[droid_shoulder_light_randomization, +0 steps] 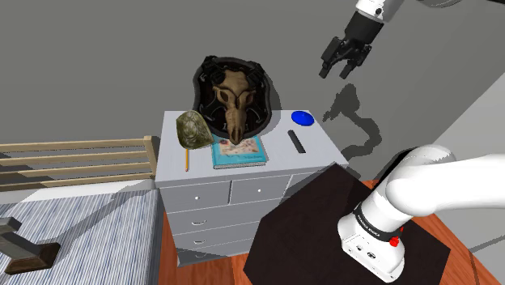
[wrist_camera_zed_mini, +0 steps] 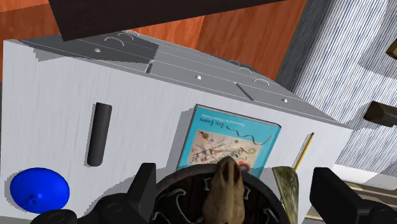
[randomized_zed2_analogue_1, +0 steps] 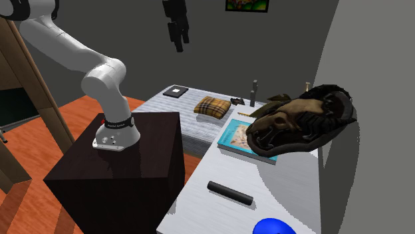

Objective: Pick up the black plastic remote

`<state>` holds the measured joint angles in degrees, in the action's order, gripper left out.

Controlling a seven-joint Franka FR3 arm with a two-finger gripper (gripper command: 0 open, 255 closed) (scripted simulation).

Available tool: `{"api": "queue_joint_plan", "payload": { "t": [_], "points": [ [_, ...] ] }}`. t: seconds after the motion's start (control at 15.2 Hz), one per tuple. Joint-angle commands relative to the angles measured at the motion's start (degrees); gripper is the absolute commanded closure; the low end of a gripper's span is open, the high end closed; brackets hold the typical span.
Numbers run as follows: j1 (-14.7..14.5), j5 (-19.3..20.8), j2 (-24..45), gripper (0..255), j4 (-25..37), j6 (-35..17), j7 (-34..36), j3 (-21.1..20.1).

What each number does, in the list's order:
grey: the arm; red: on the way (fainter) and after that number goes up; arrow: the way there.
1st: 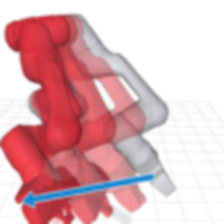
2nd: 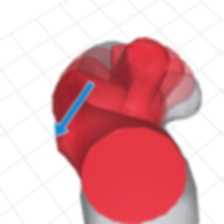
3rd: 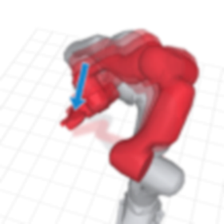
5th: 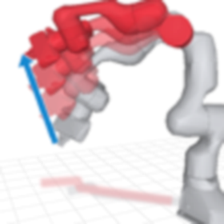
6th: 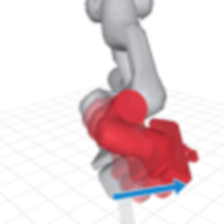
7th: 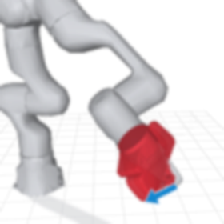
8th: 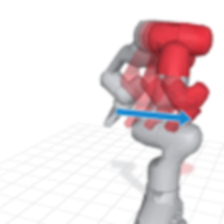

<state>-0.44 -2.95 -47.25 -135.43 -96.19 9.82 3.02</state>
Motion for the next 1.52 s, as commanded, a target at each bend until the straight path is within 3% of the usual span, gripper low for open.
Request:
{"api": "queue_joint_plan", "payload": {
  "t": [0.0,0.73,1.45],
  "points": [
    [0.0,0.0,0.0,0,0.0,0.0,0.0,0.0],
    [3.1,2.3,11.9,0,-9.0,-18.9,-3.7,5.8],
    [4.4,0.5,32.1,0,-9.7,-37.6,-9.2,12.4]
  ]
}}
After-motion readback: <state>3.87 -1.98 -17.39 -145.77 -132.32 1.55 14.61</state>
